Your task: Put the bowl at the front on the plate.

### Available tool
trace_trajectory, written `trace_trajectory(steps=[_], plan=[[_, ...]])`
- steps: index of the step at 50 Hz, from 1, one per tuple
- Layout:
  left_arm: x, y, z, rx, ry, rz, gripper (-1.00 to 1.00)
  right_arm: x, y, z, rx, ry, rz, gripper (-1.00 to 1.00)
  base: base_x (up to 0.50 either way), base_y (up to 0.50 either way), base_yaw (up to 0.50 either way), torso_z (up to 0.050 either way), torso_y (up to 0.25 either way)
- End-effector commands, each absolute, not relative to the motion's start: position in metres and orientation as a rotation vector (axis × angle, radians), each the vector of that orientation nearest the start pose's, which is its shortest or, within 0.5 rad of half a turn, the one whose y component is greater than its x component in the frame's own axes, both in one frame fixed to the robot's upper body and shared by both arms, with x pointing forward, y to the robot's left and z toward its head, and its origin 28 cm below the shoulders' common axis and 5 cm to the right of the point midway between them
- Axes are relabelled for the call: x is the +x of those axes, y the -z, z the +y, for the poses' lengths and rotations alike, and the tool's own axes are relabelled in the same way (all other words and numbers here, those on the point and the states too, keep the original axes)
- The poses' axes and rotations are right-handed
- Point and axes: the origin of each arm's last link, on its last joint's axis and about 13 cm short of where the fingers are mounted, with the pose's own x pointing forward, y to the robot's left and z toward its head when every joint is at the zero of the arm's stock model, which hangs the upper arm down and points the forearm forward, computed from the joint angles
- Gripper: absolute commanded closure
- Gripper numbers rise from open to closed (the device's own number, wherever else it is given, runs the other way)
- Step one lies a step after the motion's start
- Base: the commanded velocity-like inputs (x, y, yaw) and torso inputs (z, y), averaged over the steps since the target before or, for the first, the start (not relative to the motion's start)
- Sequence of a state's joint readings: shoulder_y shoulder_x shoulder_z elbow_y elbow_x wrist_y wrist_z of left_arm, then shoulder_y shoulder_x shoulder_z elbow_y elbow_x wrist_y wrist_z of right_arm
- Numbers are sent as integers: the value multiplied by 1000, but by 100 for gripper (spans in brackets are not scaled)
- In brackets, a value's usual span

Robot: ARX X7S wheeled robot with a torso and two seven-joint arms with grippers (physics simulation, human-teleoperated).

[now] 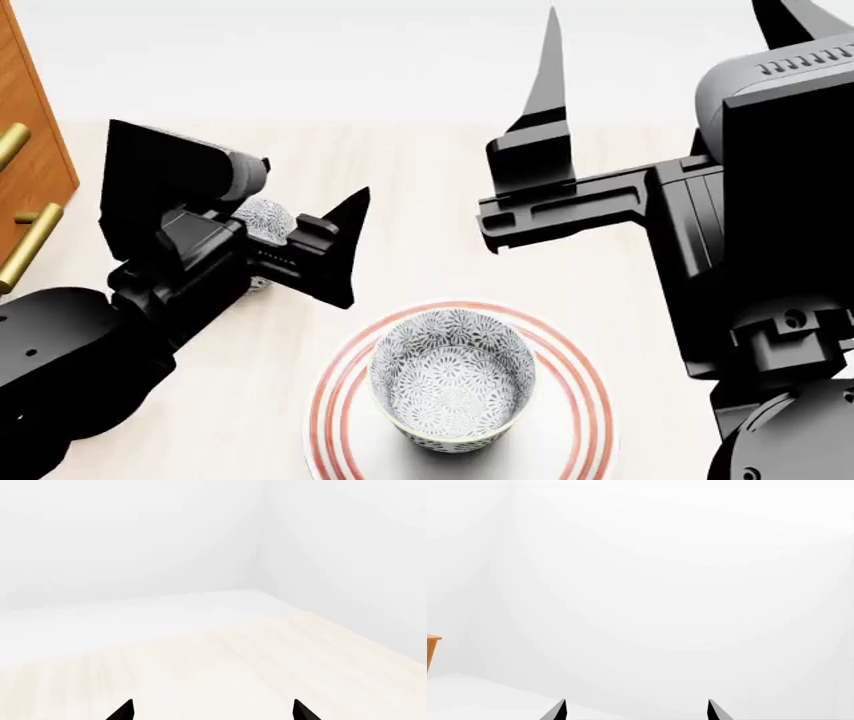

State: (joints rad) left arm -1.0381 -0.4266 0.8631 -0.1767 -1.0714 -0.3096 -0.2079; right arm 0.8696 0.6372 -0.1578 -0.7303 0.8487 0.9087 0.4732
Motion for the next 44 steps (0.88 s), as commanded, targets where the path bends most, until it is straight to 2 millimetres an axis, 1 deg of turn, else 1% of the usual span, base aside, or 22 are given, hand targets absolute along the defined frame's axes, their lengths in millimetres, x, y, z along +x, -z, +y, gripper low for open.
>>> trace_trajectory(steps=[1, 11, 16, 44], plan=[[327, -198, 177, -99, 516, -35, -100, 232, -284, -133, -199, -116, -451, -100, 0, 0, 0, 0, 0], [317, -204, 178, -106, 520, -75, -100, 231, -282, -133, -196, -115, -451, -100, 0, 0, 0, 0, 0], [308, -208, 179, -105, 526, -103, -100, 231, -281, -134, -194, -114, -450, -100, 0, 0, 0, 0, 0], [281, -214, 187, -136, 506, -179, -100, 230, -276, -133, -191, -114, -445, -100, 0, 0, 0, 0, 0]])
